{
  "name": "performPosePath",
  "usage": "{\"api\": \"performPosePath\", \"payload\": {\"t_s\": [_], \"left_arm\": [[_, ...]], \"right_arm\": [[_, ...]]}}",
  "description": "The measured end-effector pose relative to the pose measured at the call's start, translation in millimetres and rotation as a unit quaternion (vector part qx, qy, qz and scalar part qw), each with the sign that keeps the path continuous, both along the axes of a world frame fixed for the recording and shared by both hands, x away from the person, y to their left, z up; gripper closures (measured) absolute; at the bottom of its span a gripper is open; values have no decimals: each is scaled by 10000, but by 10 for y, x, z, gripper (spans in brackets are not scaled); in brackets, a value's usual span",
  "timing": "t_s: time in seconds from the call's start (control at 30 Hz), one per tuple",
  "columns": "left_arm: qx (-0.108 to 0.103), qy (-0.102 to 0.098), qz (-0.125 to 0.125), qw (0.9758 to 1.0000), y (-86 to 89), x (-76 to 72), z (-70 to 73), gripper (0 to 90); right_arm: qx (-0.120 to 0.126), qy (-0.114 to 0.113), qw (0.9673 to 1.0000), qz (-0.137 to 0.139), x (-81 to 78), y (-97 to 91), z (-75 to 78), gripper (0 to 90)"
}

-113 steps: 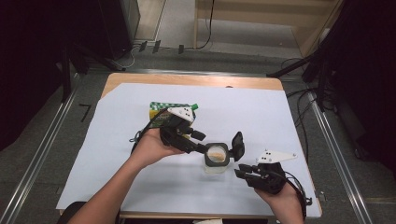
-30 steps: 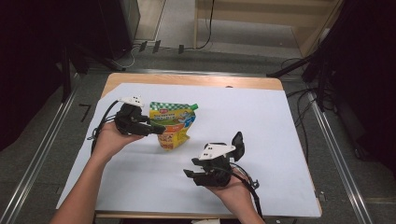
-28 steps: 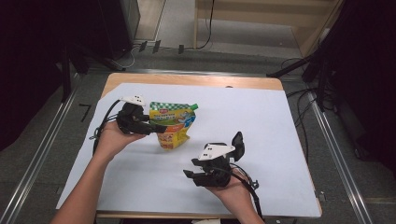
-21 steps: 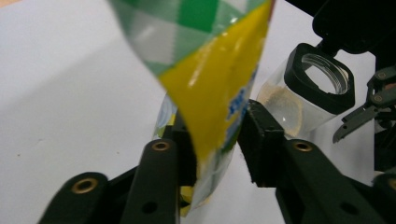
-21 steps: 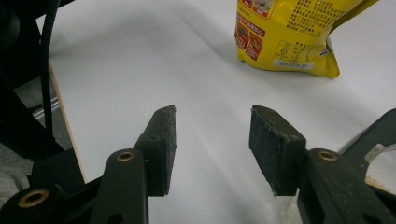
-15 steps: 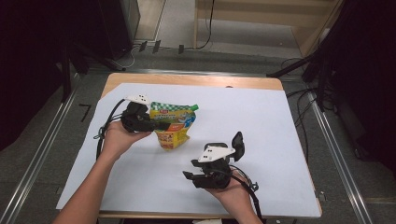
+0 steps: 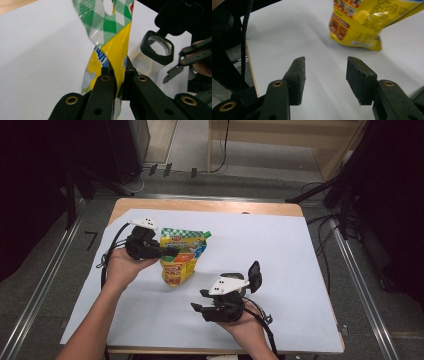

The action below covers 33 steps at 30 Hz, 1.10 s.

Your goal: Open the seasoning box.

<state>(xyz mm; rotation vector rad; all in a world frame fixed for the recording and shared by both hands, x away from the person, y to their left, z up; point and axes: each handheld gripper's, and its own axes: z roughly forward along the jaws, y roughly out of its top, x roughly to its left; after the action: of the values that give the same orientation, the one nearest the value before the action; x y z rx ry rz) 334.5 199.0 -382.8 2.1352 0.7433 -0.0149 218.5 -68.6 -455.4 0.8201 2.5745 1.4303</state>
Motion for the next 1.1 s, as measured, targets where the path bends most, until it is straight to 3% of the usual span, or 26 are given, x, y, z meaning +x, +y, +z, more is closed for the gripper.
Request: {"api": "performPosePath", "payload": {"t_s": [0.1,0.33,0.43,0.57,0.77,1.0,1.1], "left_arm": [[-94,7,-65,9999,34,-72,117,900],[-240,31,-60,9997,108,-158,276,900],[-284,-16,-106,9995,132,-221,371,900],[-400,-15,-164,9991,176,-308,480,900],[-448,27,-229,9987,207,-383,539,900],[-541,102,-266,9981,236,-429,577,900],[-693,173,-286,9970,254,-444,596,900]], "right_arm": [[143,154,9997,-81,49,48,50,513],[0,100,9999,-106,100,252,67,521],[-89,95,9999,-101,106,391,28,527],[-37,289,9995,-147,130,588,-96,550],[-169,228,9989,-375,206,708,-245,552],[-126,138,9978,-635,263,773,-356,691],[-34,24,9962,-873,321,775,-398,757]]}}
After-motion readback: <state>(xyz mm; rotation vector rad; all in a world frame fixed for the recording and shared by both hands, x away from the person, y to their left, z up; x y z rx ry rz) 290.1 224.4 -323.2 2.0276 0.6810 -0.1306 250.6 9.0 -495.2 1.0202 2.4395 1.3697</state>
